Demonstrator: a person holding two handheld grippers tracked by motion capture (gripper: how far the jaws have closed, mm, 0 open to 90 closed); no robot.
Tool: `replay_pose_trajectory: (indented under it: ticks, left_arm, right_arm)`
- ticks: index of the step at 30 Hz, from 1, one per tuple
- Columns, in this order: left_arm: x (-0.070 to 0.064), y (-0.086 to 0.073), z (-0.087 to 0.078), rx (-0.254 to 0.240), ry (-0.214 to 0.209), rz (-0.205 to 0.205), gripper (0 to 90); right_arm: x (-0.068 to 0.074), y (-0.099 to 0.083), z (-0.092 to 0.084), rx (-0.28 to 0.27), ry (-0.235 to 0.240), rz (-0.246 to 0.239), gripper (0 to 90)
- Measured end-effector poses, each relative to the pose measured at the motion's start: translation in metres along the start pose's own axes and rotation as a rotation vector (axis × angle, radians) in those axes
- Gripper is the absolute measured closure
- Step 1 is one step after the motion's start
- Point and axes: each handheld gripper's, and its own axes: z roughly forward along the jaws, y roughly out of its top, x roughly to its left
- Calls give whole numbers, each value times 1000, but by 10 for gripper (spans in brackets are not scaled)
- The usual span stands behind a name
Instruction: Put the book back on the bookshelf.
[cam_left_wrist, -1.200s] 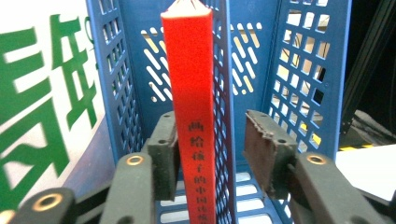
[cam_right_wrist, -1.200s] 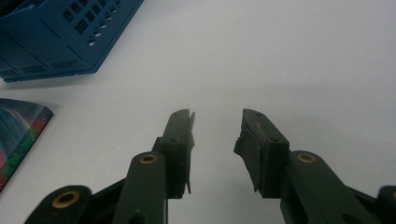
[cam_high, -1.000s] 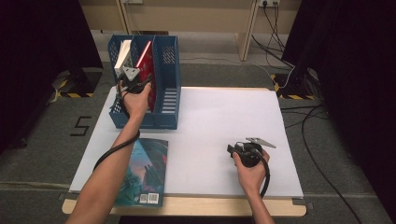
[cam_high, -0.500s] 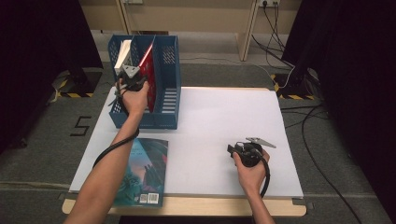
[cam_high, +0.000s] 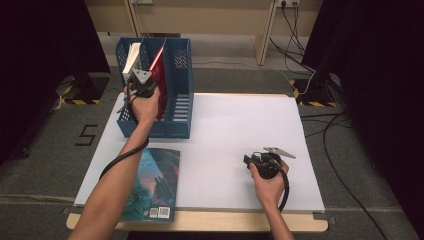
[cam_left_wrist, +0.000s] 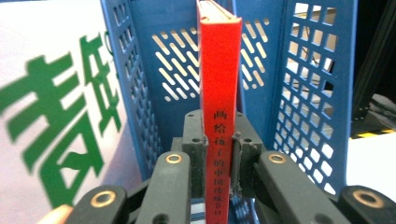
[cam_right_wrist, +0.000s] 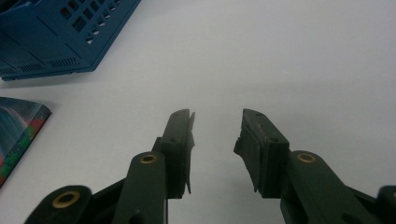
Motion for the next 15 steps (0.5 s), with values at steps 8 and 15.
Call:
replay_pose_trajectory:
  ticks: [8, 15]
  left_arm:
    - [-4, -4, 1, -10, -13, 4, 772]
    - [-4, -2, -1, -24, -36, -23, 706]
  right_arm:
    - [1, 0, 0, -1, -1, 1, 635]
    - [1, 0, -1, -2, 0, 6, 633]
